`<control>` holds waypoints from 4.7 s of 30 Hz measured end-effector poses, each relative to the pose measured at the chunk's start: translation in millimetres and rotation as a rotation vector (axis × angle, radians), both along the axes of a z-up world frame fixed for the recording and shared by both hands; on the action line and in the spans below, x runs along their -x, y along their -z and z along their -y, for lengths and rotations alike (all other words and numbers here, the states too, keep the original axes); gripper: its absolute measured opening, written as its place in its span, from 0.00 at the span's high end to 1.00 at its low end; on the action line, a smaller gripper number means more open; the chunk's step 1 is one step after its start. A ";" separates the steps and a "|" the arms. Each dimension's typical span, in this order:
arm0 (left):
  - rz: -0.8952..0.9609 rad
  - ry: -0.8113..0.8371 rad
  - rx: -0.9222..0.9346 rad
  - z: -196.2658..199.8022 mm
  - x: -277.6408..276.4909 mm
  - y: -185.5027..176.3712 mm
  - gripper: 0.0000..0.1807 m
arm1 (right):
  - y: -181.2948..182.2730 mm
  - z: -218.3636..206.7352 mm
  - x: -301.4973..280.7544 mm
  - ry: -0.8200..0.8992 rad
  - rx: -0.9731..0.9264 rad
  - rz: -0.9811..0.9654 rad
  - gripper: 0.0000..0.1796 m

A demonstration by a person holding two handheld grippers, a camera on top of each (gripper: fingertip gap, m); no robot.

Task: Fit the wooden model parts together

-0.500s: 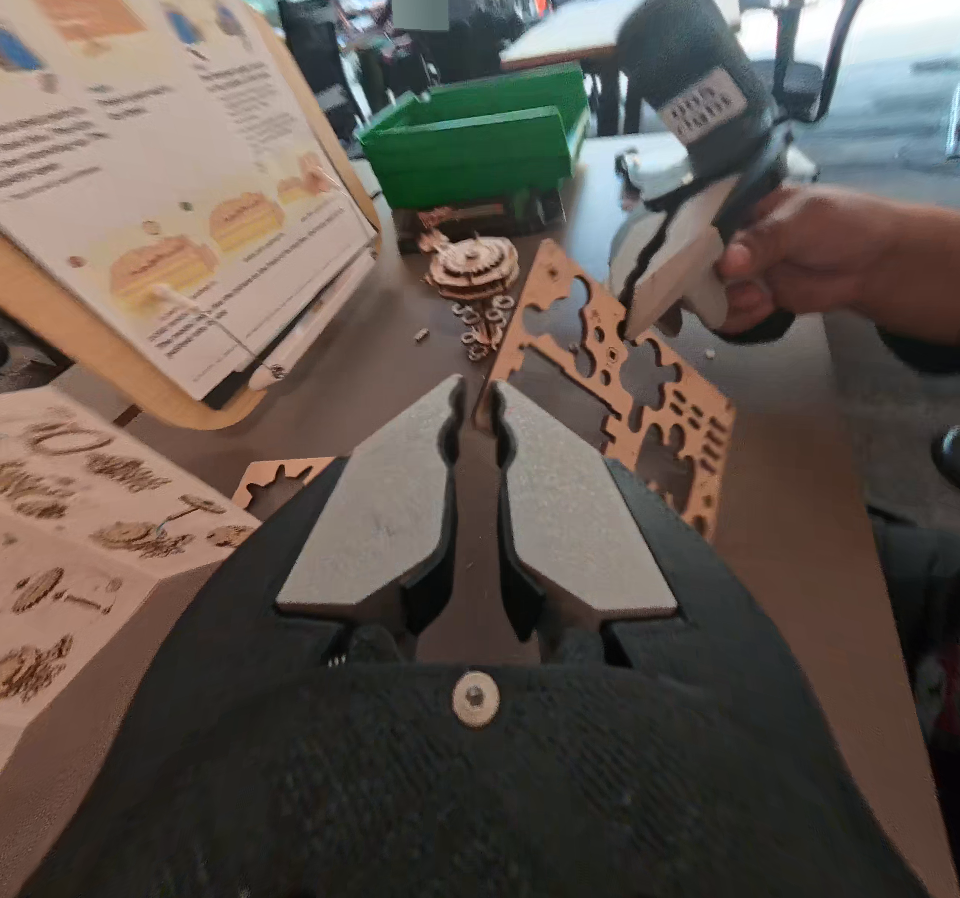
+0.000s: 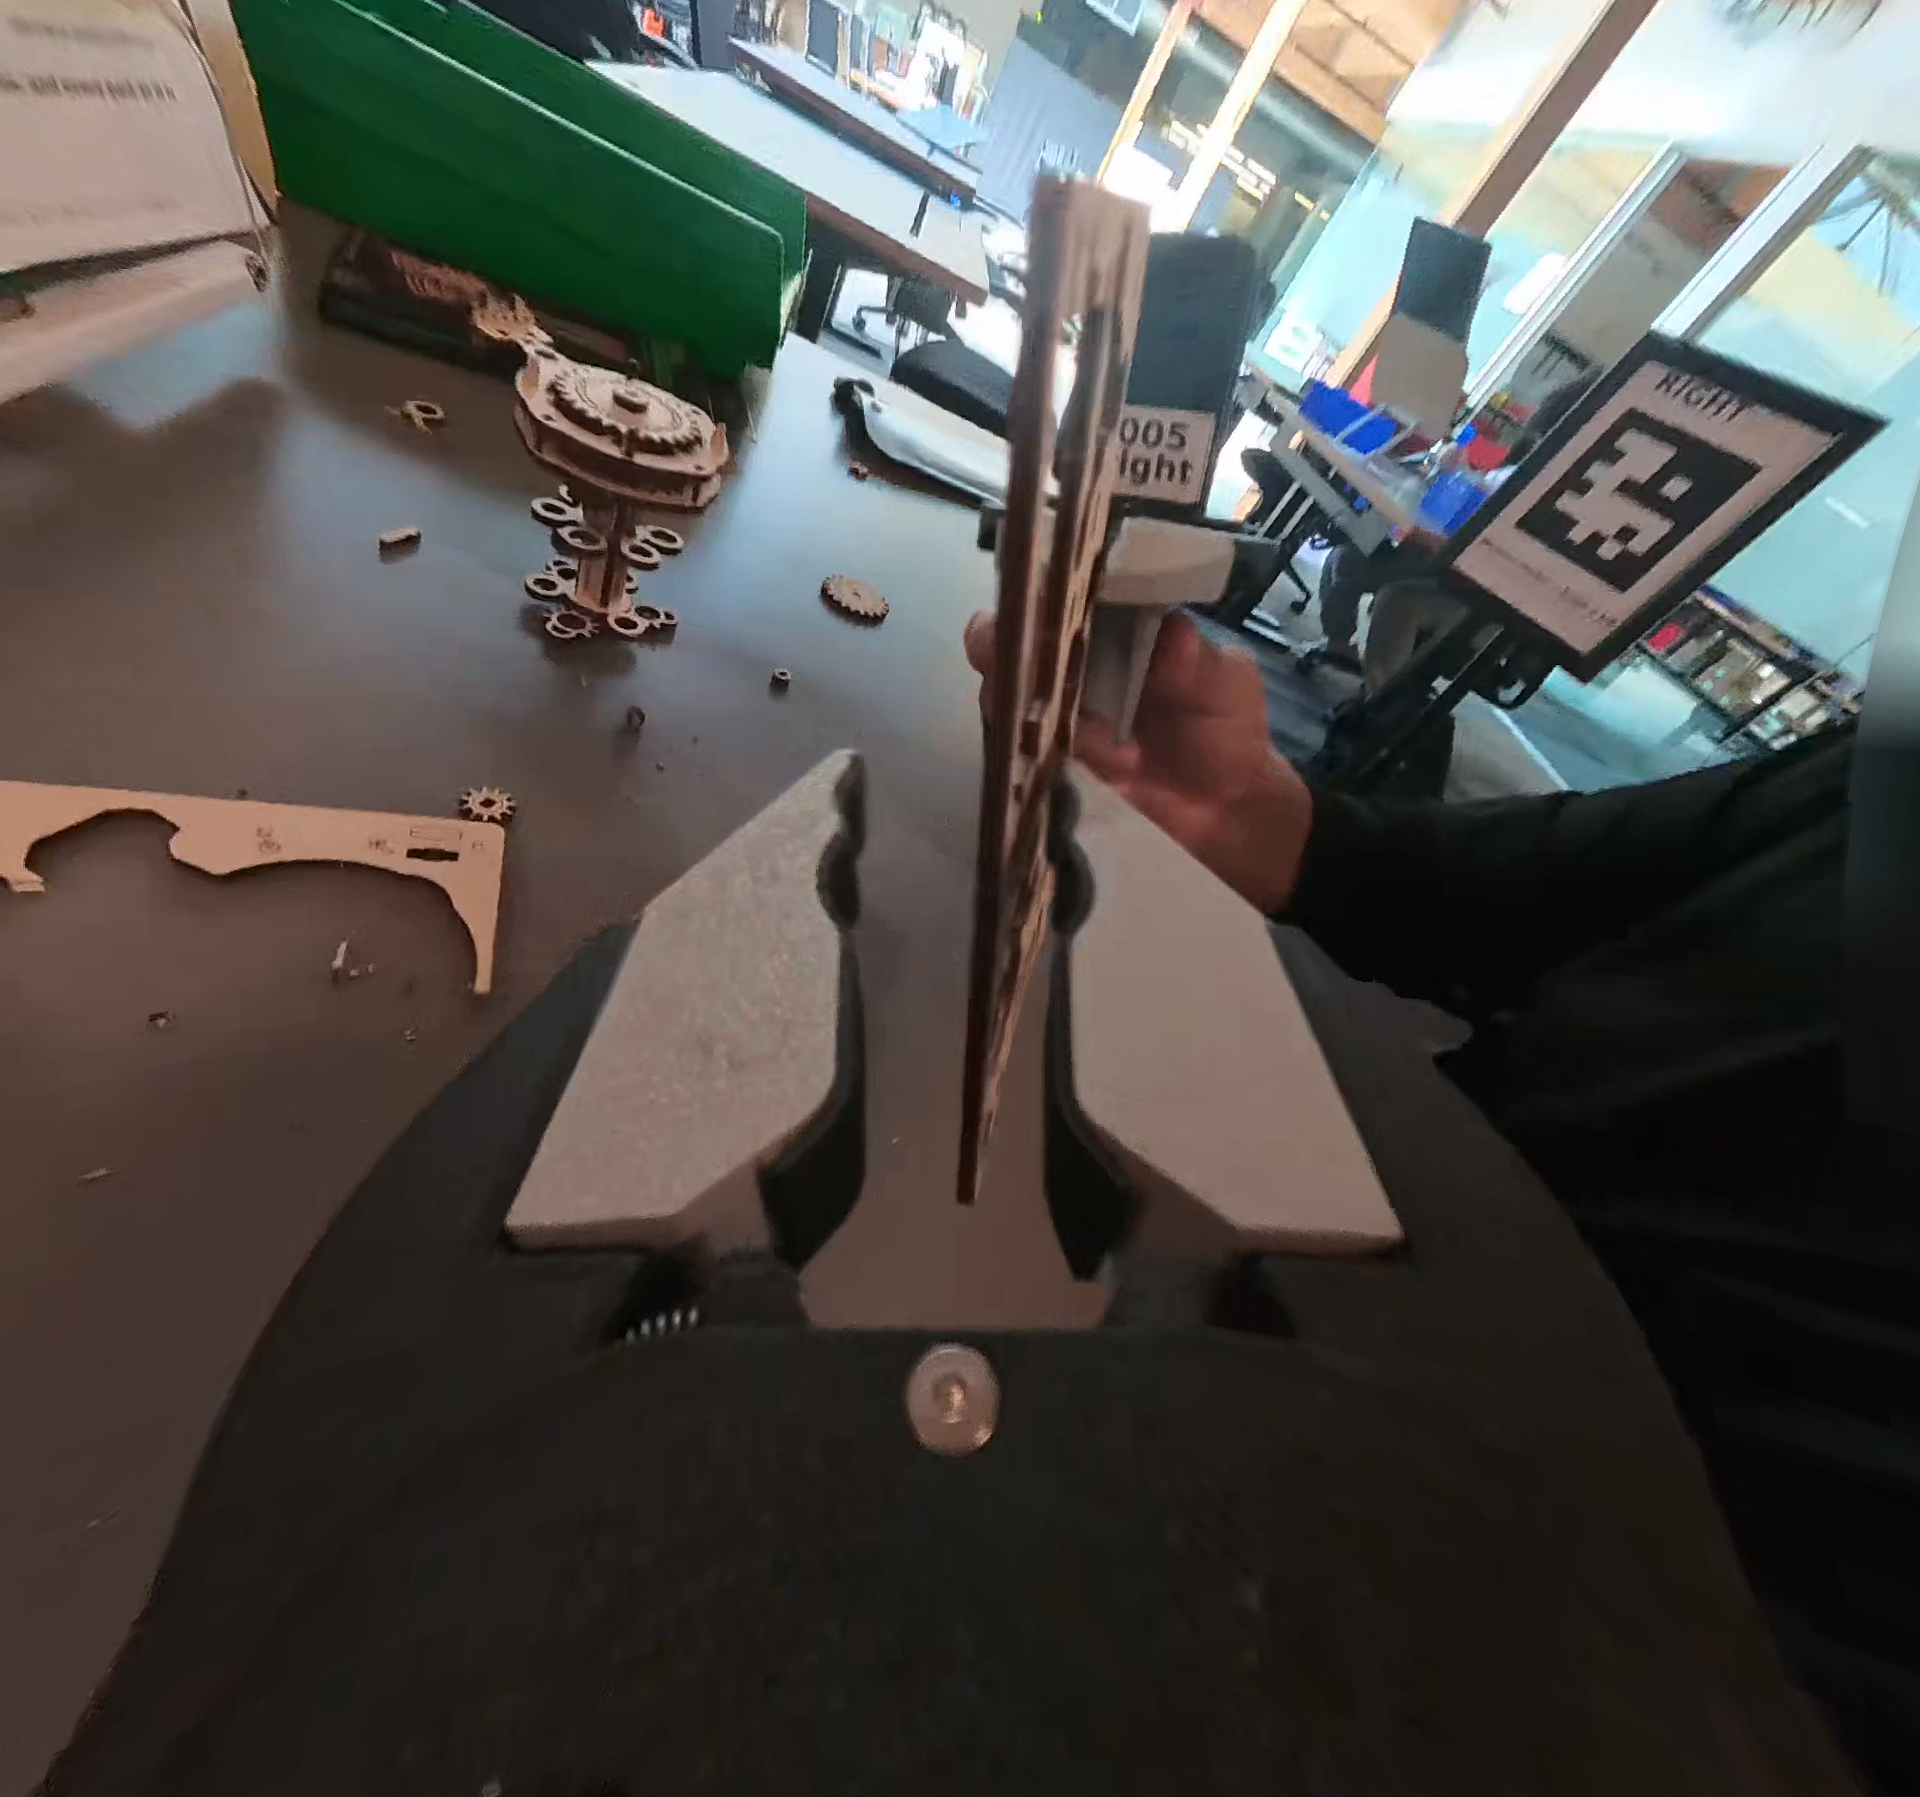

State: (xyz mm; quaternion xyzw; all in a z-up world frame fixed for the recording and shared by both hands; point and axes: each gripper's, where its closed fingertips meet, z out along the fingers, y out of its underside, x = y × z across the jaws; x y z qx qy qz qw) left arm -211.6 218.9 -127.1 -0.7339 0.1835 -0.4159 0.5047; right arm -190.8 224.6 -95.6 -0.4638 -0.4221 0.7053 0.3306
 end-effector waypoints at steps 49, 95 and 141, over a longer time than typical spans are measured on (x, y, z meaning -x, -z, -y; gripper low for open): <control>0.072 -0.117 -0.031 -18.1 -21.7 3.1 1.00 | 24.1 -10.1 13.7 -0.225 -0.029 0.247 0.98; 0.004 -0.273 -0.013 -41.5 -4.9 22.2 0.99 | 43.7 -42.7 29.7 0.064 -0.236 0.397 0.92; 0.196 -0.241 0.046 -2.5 91.1 -14.3 1.00 | 150.3 -62.6 22.7 0.148 -0.452 0.959 0.99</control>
